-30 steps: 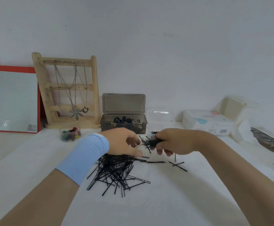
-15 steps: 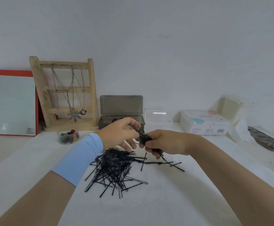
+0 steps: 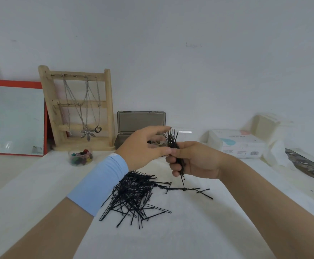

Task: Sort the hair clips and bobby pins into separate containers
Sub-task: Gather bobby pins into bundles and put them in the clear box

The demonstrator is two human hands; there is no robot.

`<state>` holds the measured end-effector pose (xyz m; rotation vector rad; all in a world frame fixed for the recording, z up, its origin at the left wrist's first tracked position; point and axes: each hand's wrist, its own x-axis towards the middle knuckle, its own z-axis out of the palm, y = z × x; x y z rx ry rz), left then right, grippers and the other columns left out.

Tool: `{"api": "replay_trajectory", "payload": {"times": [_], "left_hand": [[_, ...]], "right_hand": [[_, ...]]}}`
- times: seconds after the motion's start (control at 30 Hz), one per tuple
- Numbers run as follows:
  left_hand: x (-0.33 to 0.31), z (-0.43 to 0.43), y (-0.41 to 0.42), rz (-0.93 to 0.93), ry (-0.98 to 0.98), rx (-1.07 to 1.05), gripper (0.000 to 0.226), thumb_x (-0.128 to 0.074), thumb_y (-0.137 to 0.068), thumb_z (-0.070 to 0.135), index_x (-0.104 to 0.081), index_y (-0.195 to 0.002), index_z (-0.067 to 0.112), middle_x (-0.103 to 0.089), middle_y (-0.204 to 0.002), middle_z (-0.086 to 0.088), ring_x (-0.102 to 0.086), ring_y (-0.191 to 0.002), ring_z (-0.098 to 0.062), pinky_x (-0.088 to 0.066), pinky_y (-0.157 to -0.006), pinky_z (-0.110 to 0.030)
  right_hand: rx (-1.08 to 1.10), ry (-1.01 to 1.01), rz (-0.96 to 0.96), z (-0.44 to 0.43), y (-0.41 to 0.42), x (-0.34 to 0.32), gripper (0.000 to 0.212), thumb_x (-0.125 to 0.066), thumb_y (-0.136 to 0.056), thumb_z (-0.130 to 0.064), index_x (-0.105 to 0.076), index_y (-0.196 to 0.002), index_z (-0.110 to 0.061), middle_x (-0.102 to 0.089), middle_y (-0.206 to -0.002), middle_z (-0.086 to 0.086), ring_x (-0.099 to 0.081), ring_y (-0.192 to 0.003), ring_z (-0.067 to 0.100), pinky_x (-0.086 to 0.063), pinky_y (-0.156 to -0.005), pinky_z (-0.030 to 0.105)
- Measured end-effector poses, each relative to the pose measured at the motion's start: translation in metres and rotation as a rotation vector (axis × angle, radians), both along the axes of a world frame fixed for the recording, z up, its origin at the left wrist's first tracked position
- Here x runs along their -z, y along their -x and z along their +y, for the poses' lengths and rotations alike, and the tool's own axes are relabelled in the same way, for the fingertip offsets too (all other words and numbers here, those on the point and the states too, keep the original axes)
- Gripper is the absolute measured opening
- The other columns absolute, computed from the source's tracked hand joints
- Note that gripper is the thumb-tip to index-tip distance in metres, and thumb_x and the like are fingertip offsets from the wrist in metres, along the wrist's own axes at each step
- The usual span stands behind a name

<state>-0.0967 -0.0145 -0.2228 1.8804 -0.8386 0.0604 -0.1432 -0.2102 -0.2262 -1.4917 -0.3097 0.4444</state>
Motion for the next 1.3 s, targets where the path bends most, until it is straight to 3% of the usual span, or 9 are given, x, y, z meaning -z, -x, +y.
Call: {"api": "replay_trajectory", "payload": {"times": [0.13, 0.33, 0.5, 0.77, 0.83, 0.93, 1.07, 1.17, 1.3], "left_hand": [[0.001, -0.002, 0.000, -0.019, 0.090, 0.017, 0.056, -0.078, -0.081, 0.012, -0.060, -0.129, 0.032, -0.068, -0.116, 0.009, -0.066, -0.103, -0.003, -0.054, -0.092, -0.026], [-0.002, 0.006, -0.005, 0.063, 0.034, 0.018, 0.063, -0.077, -0.077, 0.042, -0.048, -0.133, 0.040, -0.072, -0.093, 0.005, -0.069, -0.080, -0.014, -0.053, -0.063, -0.026], [-0.001, 0.008, -0.007, 0.038, 0.056, -0.012, 0.034, -0.075, -0.085, 0.013, -0.058, -0.111, 0.028, -0.072, -0.072, -0.003, -0.067, -0.060, -0.018, -0.052, -0.055, -0.027], [-0.004, 0.008, -0.004, -0.193, -0.118, -0.202, 0.036, -0.079, -0.074, 0.046, -0.058, -0.102, 0.045, -0.065, -0.083, 0.017, -0.058, -0.069, 0.004, -0.043, -0.066, -0.014], [-0.006, 0.005, -0.001, -0.098, -0.078, -0.137, 0.037, -0.071, -0.084, 0.044, -0.058, -0.118, 0.044, -0.065, -0.108, 0.022, -0.061, -0.091, 0.010, -0.047, -0.082, -0.013], [-0.007, -0.001, 0.006, 0.086, 0.028, 0.021, 0.037, -0.059, -0.097, 0.026, -0.057, -0.134, 0.027, -0.065, -0.127, 0.013, -0.060, -0.115, 0.002, -0.048, -0.103, -0.032], [-0.009, 0.000, 0.009, 0.016, -0.094, 0.062, 0.037, -0.050, -0.102, 0.020, -0.055, -0.137, 0.030, -0.068, -0.115, 0.021, -0.063, -0.105, 0.003, -0.041, -0.105, -0.023], [-0.009, -0.001, 0.012, 0.026, -0.173, 0.108, 0.042, -0.045, -0.104, 0.016, -0.046, -0.144, 0.030, -0.069, -0.115, 0.007, -0.059, -0.081, 0.000, -0.044, -0.106, -0.033], [-0.012, 0.003, 0.006, -0.043, -0.397, 0.037, 0.040, -0.042, -0.104, 0.030, -0.047, -0.142, 0.041, -0.067, -0.091, 0.016, -0.058, -0.099, -0.005, -0.040, -0.108, -0.039]], "right_hand": [[-0.009, -0.026, -0.023, -0.002, -0.001, 0.000, 0.018, -0.043, -0.103, -0.009, -0.060, -0.096, -0.009, -0.046, -0.077, 0.003, -0.042, -0.063, 0.018, -0.046, -0.068, 0.034], [0.045, -0.081, -0.058, -0.006, -0.002, -0.003, 0.023, -0.044, -0.102, -0.006, -0.066, -0.096, -0.009, -0.048, -0.079, 0.004, -0.043, -0.064, 0.018, -0.049, -0.070, 0.034], [0.069, -0.004, -0.034, -0.005, -0.004, 0.000, 0.026, -0.043, -0.103, -0.006, -0.068, -0.106, -0.006, -0.049, -0.078, 0.004, -0.043, -0.064, 0.019, -0.047, -0.069, 0.034], [-0.055, 0.130, 0.051, 0.001, 0.005, 0.001, 0.016, -0.041, -0.105, -0.012, -0.056, -0.098, -0.011, -0.042, -0.076, 0.002, -0.038, -0.063, 0.017, -0.043, -0.066, 0.031], [-0.041, 0.103, 0.080, 0.001, 0.006, 0.000, 0.014, -0.043, -0.104, -0.012, -0.054, -0.095, -0.011, -0.048, -0.081, 0.005, -0.043, -0.064, 0.018, -0.043, -0.065, 0.031], [-0.002, 0.090, 0.061, 0.001, 0.005, 0.000, 0.013, -0.046, -0.103, -0.011, -0.056, -0.095, -0.008, -0.059, -0.089, 0.009, -0.049, -0.065, 0.019, -0.044, -0.063, 0.031], [-0.017, 0.070, 0.021, 0.002, 0.003, 0.001, 0.016, -0.042, -0.104, -0.011, -0.058, -0.103, -0.009, -0.053, -0.078, 0.003, -0.047, -0.063, 0.018, -0.043, -0.063, 0.030], [-0.055, 0.059, 0.010, 0.001, 0.002, 0.004, 0.020, -0.040, -0.105, -0.013, -0.057, -0.113, -0.007, -0.047, -0.073, 0.000, -0.044, -0.064, 0.018, -0.042, -0.064, 0.030], [-0.077, 0.098, 0.028, 0.000, 0.001, 0.008, 0.026, -0.041, -0.104, -0.013, -0.060, -0.120, -0.005, -0.046, -0.074, 0.000, -0.044, -0.065, 0.017, -0.039, -0.065, 0.029]]}}
